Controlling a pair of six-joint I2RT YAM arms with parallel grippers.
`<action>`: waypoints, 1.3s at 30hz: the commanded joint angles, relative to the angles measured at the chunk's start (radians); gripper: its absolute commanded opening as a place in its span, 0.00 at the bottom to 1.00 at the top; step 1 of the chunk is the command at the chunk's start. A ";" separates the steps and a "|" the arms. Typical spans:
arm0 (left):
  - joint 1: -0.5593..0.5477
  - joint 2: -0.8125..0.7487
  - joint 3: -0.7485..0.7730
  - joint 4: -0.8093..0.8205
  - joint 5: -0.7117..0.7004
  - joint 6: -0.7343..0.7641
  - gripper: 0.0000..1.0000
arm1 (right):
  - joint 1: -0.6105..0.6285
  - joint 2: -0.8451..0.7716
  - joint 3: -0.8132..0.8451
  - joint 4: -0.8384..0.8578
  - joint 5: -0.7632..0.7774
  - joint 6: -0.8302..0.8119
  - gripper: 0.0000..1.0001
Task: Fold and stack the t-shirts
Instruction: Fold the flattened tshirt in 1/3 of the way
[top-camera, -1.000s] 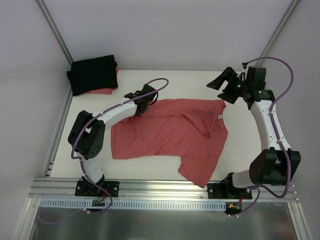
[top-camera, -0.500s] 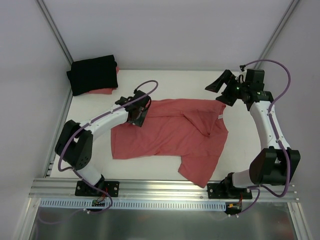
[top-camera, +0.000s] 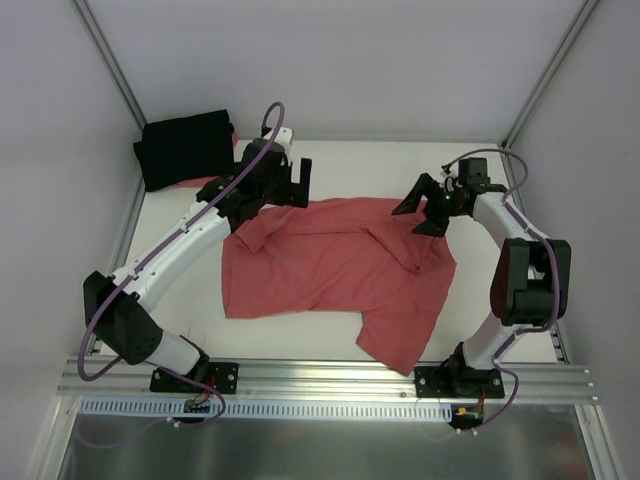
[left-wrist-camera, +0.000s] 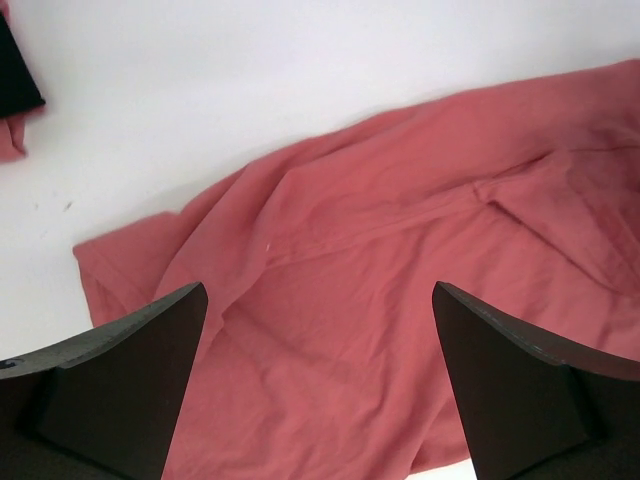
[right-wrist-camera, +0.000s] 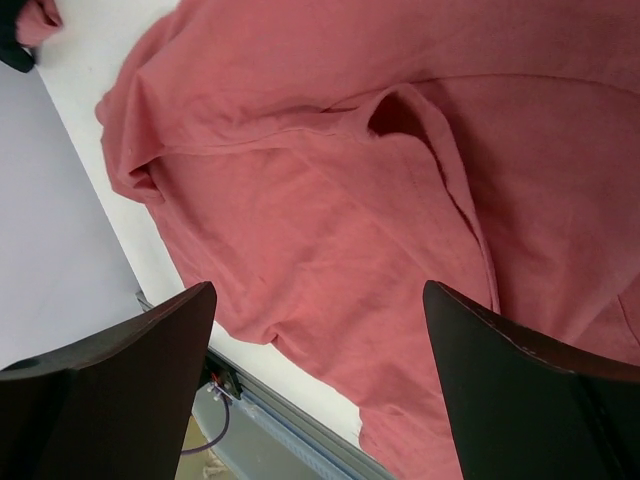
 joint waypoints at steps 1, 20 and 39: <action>-0.005 -0.011 0.064 0.002 0.041 0.037 0.99 | 0.031 0.067 0.030 0.052 -0.023 -0.015 0.89; -0.005 0.070 0.162 -0.041 0.058 0.097 0.99 | 0.078 0.333 0.264 0.051 -0.027 0.021 0.76; -0.001 0.116 0.191 -0.050 0.006 0.111 0.99 | 0.077 0.336 0.245 0.014 -0.075 -0.004 0.00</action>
